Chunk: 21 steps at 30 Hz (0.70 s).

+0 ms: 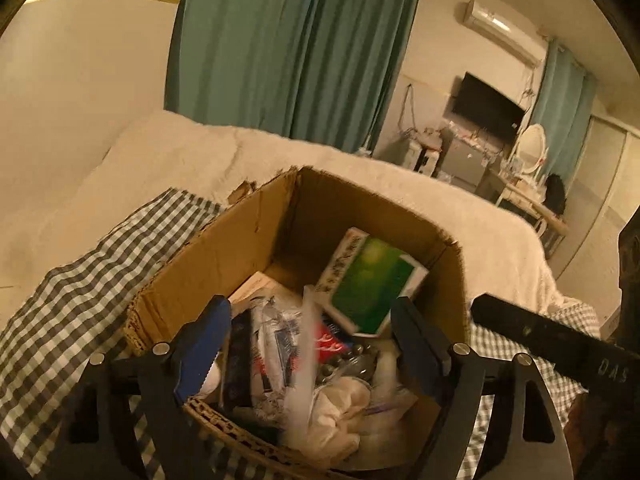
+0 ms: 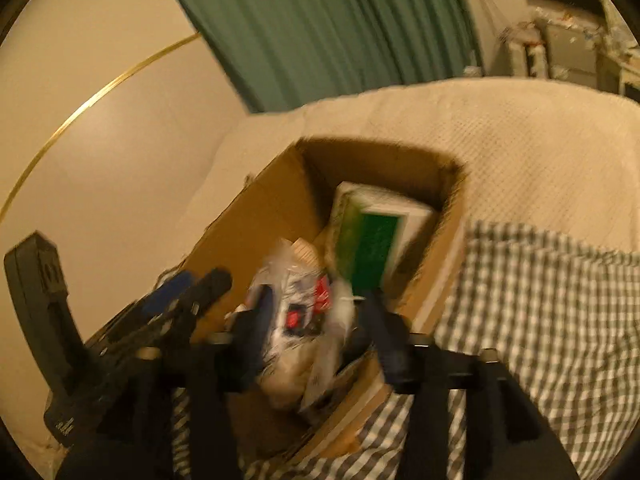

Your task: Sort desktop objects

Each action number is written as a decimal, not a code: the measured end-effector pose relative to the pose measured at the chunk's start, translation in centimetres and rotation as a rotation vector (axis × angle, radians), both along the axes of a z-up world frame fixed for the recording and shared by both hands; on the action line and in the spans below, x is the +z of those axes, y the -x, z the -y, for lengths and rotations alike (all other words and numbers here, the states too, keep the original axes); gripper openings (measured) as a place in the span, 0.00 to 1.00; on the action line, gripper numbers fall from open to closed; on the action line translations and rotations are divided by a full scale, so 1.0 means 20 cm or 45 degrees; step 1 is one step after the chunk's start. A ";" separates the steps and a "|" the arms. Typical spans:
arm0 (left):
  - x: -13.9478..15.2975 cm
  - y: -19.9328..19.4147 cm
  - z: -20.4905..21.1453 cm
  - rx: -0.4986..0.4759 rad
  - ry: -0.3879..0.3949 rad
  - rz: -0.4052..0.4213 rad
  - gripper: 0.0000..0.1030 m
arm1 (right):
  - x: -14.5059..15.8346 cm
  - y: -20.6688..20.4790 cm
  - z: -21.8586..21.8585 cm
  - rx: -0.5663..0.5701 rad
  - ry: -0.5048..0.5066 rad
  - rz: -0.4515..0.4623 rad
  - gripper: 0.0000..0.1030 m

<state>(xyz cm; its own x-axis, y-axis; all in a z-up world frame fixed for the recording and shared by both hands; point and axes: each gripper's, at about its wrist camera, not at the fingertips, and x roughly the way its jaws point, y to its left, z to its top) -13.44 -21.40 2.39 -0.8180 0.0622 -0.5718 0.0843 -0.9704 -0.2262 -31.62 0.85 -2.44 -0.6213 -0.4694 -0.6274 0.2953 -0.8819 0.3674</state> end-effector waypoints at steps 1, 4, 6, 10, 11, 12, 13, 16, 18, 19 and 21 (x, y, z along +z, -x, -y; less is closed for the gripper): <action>0.00 0.00 0.00 -0.004 0.011 -0.006 0.86 | 0.02 -0.02 -0.02 -0.020 -0.007 -0.028 0.52; 0.05 -0.06 -0.03 0.022 0.070 -0.046 0.97 | 0.09 -0.10 -0.10 -0.119 -0.067 -0.123 0.59; 0.09 -0.09 -0.05 0.017 0.090 -0.079 0.98 | 0.14 -0.17 -0.13 -0.185 -0.121 -0.173 0.72; 0.17 -0.15 -0.11 -0.003 0.133 -0.131 1.00 | 0.21 -0.31 -0.24 -0.369 -0.255 -0.262 0.94; 0.18 -0.16 -0.15 -0.012 0.149 -0.137 1.00 | 0.22 -0.35 -0.26 -0.396 -0.276 -0.265 0.95; 0.18 -0.17 -0.19 -0.016 0.172 -0.133 1.00 | 0.21 -0.38 -0.29 -0.427 -0.297 -0.263 0.98; 0.18 -0.17 -0.22 -0.011 0.195 -0.123 1.00 | 0.21 -0.40 -0.31 -0.455 -0.313 -0.252 1.00; 0.14 -0.19 -0.30 0.002 0.217 -0.111 1.00 | 0.14 -0.45 -0.39 -0.505 -0.324 -0.204 1.00; 0.09 -0.20 -0.34 -0.031 0.203 -0.107 1.00 | 0.08 -0.46 -0.44 -0.535 -0.355 -0.178 1.00; 0.07 -0.20 -0.36 -0.045 0.206 -0.100 1.00 | 0.05 -0.47 -0.45 -0.542 -0.377 -0.164 1.00; 0.04 -0.18 -0.40 -0.065 0.229 -0.074 1.00 | 0.01 -0.46 -0.47 -0.550 -0.388 -0.145 1.00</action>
<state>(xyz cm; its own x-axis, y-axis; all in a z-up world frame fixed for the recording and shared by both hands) -9.75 -13.47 3.14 -0.8486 0.0053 -0.5291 0.0259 -0.9983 -0.0516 -22.44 10.32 -2.26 -0.7896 0.0366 -0.6126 -0.0950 -0.9935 0.0630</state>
